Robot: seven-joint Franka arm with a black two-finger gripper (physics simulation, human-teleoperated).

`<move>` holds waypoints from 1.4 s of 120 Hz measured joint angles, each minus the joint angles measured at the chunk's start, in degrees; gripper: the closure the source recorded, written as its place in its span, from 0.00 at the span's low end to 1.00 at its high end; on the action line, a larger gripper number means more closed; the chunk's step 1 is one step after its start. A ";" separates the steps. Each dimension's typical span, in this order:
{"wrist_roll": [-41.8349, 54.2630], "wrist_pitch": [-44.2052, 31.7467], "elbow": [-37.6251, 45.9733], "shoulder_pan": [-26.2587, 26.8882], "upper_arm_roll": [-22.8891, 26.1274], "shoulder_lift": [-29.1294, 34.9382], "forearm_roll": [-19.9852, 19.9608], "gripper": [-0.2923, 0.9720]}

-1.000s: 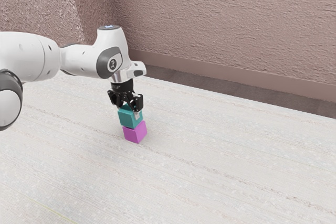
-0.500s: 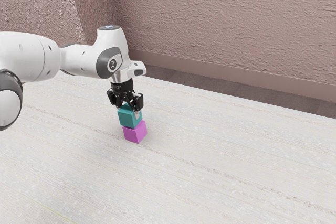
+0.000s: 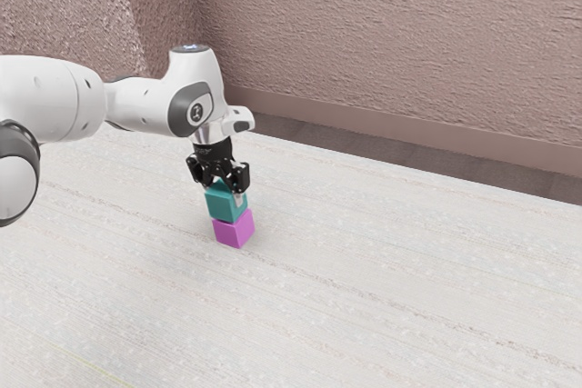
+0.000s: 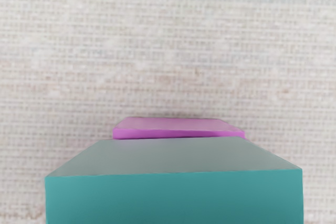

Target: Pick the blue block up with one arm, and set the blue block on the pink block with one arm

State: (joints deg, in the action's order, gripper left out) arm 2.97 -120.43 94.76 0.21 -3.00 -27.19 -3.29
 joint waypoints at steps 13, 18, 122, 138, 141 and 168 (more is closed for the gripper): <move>0.62 -0.27 0.01 0.04 0.02 -0.01 -0.03 0.51; 0.84 -0.35 -0.02 0.05 0.05 -0.01 -0.04 0.51; 3.51 -0.55 0.01 0.05 0.10 -0.02 -0.73 0.27; 3.78 2.01 -1.60 0.06 0.10 7.84 -0.92 0.25; 3.82 2.99 -2.19 0.06 0.07 9.82 -0.93 0.25; 4.12 10.91 -4.32 0.06 -0.07 15.69 0.97 0.24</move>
State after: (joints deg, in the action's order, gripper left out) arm 7.09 -109.51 90.44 0.27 -3.07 -11.50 -2.32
